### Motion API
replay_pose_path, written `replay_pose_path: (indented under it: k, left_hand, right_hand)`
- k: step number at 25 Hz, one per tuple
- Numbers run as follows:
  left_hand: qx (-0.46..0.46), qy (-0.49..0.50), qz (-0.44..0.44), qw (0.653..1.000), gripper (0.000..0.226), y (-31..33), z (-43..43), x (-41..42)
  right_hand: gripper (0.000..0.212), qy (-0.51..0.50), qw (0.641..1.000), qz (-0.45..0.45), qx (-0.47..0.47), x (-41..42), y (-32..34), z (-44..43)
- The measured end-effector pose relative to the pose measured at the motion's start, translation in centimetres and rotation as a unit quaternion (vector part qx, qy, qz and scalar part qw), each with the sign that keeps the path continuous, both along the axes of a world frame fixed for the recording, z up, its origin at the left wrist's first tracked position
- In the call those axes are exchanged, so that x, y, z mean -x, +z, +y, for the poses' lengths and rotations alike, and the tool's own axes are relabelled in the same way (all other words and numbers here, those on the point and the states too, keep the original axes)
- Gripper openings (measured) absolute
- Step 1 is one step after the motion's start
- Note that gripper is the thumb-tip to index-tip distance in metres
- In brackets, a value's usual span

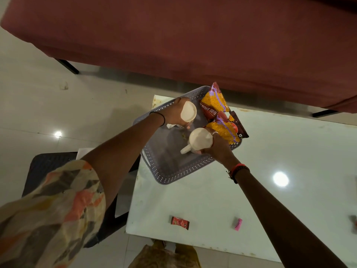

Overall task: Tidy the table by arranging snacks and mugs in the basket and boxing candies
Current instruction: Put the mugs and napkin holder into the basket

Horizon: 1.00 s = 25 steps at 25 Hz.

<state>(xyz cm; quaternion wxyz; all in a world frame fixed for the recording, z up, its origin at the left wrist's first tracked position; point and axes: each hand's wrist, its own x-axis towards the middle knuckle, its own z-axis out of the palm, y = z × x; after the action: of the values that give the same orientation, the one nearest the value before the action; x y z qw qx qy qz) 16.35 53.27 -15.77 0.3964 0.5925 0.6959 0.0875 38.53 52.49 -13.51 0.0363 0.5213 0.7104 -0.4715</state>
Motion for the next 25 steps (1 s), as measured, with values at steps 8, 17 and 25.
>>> replay_pose_path:
  k: [8, 17, 25]
  left_hand:
    - [-0.064, 0.087, -0.047, 0.993, 0.088, 3.3, -3.5, 1.4]
    - [-0.221, 0.369, -0.031, 0.902, 0.046, 7.8, -19.2, 0.1]
    - [-0.066, 0.407, 0.036, 0.91, 0.087, 5.9, -34.6, 6.5]
  right_hand:
    - [0.072, -0.062, 0.998, 0.014, -0.027, 0.1, 1.2, -1.3]
    - [0.051, -0.15, 0.975, -0.018, -0.163, 5.8, 3.4, -8.6]
    - [0.054, 0.171, 0.98, 0.084, -0.049, 17.4, 3.5, -18.5]
